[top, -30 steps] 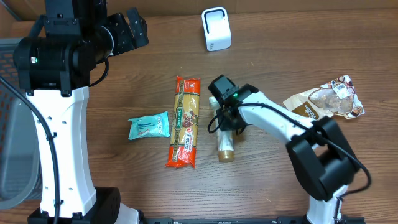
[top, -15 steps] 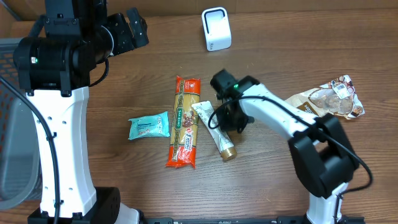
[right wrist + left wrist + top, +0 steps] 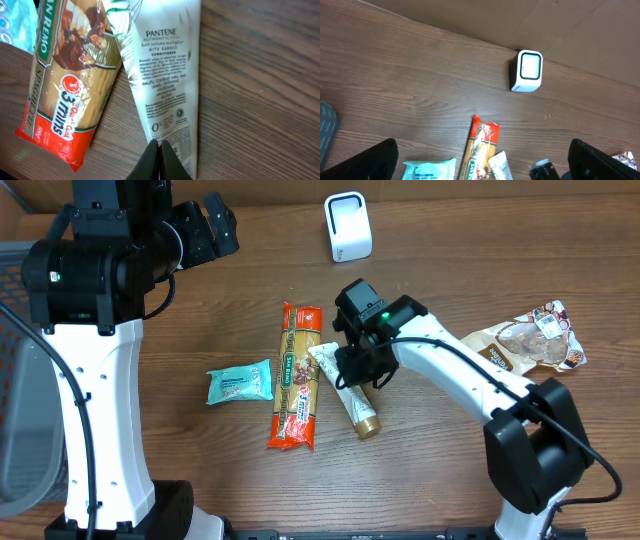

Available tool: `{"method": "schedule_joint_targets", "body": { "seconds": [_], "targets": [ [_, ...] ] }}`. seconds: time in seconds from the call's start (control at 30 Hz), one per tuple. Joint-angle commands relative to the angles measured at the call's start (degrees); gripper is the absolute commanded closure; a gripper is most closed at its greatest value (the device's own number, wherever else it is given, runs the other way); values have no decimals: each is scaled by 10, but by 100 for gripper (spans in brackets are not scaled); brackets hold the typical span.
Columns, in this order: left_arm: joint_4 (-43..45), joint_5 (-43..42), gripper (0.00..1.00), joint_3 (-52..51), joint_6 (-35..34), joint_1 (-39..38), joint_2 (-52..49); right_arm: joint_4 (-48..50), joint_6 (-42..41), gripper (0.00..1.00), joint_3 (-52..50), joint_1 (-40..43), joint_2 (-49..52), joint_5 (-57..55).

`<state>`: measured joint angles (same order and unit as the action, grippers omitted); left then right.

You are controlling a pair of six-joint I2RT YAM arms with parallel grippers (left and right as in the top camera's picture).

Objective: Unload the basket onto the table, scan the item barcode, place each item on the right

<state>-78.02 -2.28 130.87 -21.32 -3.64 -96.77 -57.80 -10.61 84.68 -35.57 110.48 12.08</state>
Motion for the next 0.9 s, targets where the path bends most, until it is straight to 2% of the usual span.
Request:
{"method": "schedule_joint_targets", "body": {
  "seconds": [0.0, 0.6, 0.87],
  "targets": [
    [2, 4, 0, 4, -10, 2, -3, 7, 4, 96, -14, -7, 7, 11],
    [2, 4, 0, 4, -10, 2, -3, 91, -14, 96, -120, -21, 8, 70],
    [2, 4, 0, 4, -10, 2, -3, 91, -15, 96, -122, -21, 8, 69]
  ]
}}
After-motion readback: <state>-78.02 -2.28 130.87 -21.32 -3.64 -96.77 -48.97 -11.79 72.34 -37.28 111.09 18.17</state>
